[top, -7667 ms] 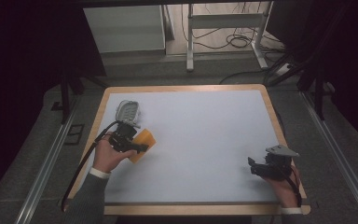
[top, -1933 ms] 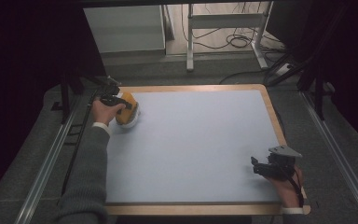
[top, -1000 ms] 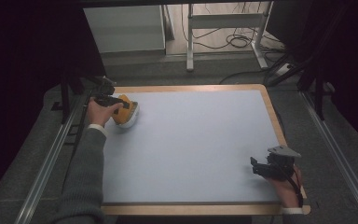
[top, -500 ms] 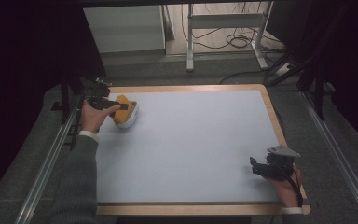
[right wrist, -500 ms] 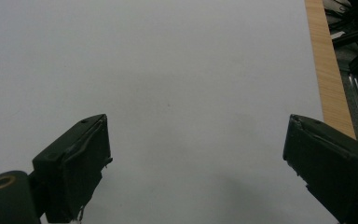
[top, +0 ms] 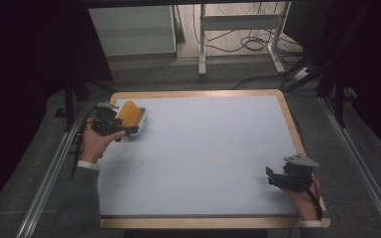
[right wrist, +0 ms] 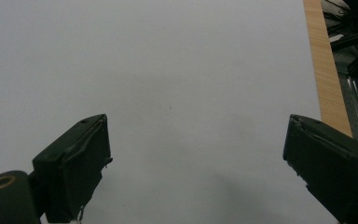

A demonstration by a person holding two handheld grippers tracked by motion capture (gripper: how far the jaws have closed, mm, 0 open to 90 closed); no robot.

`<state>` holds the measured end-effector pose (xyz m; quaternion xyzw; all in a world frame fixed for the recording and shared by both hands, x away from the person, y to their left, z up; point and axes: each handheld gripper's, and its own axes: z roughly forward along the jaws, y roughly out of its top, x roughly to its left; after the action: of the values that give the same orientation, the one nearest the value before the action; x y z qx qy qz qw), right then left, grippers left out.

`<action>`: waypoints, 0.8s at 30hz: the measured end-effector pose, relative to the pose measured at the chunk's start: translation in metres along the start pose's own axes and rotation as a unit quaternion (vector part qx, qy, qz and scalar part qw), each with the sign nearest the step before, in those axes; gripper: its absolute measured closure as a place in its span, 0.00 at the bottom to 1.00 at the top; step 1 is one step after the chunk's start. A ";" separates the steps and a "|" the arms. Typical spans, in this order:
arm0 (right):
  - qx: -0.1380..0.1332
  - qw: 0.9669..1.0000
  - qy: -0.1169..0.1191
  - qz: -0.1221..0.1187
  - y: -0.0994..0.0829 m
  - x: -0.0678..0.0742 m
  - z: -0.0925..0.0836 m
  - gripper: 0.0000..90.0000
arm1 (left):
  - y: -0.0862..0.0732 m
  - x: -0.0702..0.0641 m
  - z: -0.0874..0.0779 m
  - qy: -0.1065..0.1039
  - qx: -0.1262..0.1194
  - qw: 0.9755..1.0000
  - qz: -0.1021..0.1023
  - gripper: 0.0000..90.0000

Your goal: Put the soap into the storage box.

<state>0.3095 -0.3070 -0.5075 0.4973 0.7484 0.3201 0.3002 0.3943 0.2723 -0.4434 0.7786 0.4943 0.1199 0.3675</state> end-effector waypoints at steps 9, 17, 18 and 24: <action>0.000 1.000 -0.001 -0.001 0.000 0.000 -0.001 0.08 | -0.039 -0.017 0.001 -0.023 -0.005 1.000 0.010 0.21; 0.001 1.000 -0.001 -0.002 0.000 0.001 -0.001 0.08 | -0.073 -0.027 0.009 -0.009 0.012 1.000 0.020 0.20; 0.001 1.000 -0.001 -0.002 0.000 0.001 0.000 0.08 | -0.077 -0.028 0.010 -0.010 0.014 1.000 0.016 0.20; 0.001 1.000 -0.001 -0.003 0.000 0.002 0.000 0.08 | -0.087 -0.031 0.013 -0.020 0.019 1.000 0.013 0.20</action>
<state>0.3090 -0.3056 -0.5074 0.4960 0.7497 0.3179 0.3014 0.3275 0.2611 -0.5073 0.7944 0.4784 0.0993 0.3608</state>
